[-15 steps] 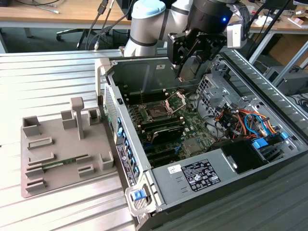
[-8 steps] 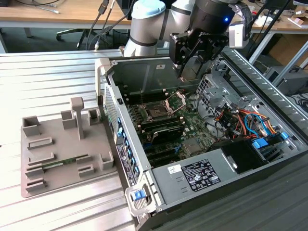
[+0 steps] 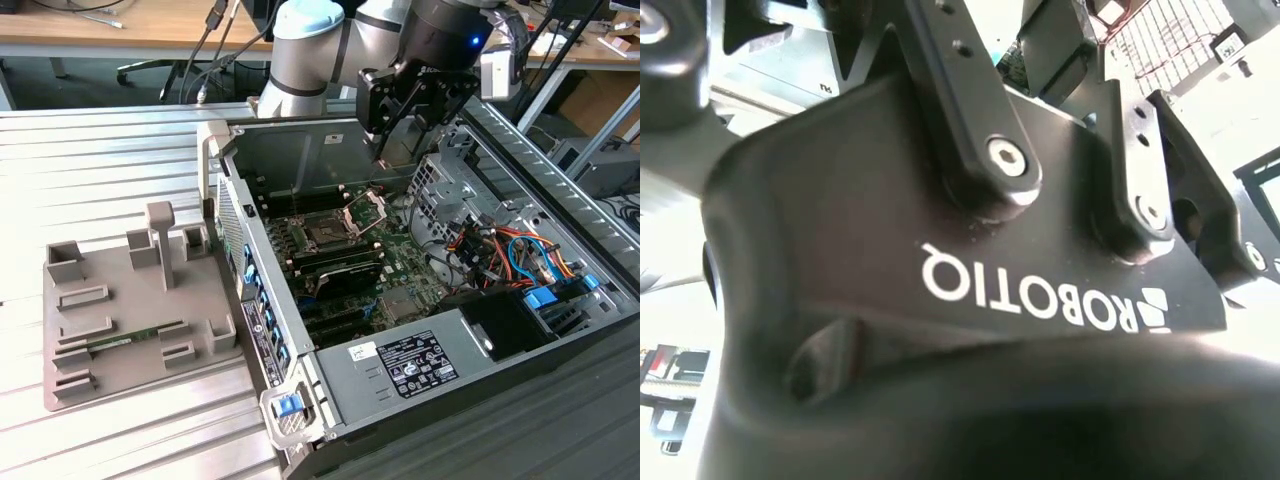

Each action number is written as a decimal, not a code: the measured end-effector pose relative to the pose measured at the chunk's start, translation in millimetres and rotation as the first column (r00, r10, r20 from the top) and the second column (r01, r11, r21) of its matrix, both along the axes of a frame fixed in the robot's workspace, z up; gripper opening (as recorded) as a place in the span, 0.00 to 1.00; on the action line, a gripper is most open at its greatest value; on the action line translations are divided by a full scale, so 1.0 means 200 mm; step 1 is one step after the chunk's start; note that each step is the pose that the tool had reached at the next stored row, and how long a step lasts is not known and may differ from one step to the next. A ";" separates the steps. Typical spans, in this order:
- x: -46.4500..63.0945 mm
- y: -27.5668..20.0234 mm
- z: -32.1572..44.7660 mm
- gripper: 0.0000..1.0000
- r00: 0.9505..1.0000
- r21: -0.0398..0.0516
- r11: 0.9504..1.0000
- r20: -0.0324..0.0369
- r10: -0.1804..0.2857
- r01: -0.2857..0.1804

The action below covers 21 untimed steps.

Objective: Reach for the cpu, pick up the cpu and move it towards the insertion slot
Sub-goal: 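Pick up the cpu and move it towards the insertion slot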

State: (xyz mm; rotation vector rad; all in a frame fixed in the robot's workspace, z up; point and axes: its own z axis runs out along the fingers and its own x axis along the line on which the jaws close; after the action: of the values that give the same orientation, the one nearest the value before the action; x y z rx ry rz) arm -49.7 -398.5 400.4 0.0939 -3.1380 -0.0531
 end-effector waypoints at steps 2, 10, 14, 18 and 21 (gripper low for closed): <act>0.01 0.000 0.000 0.55 1.000 0.000 1.000 0.000 0.000 0.000; 0.04 0.000 0.000 0.55 1.000 0.000 1.000 0.000 0.000 0.000; 0.06 0.000 -0.004 0.55 1.000 0.000 1.000 0.000 0.000 0.000; 0.06 0.000 -0.004 0.55 1.000 0.000 1.000 0.000 0.000 0.000; 0.07 0.000 -0.005 0.55 1.000 0.000 1.000 0.000 0.000 0.000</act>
State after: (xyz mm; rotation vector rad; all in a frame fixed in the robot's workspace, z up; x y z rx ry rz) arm -36.4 -398.5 399.4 0.0938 -3.1380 -0.0531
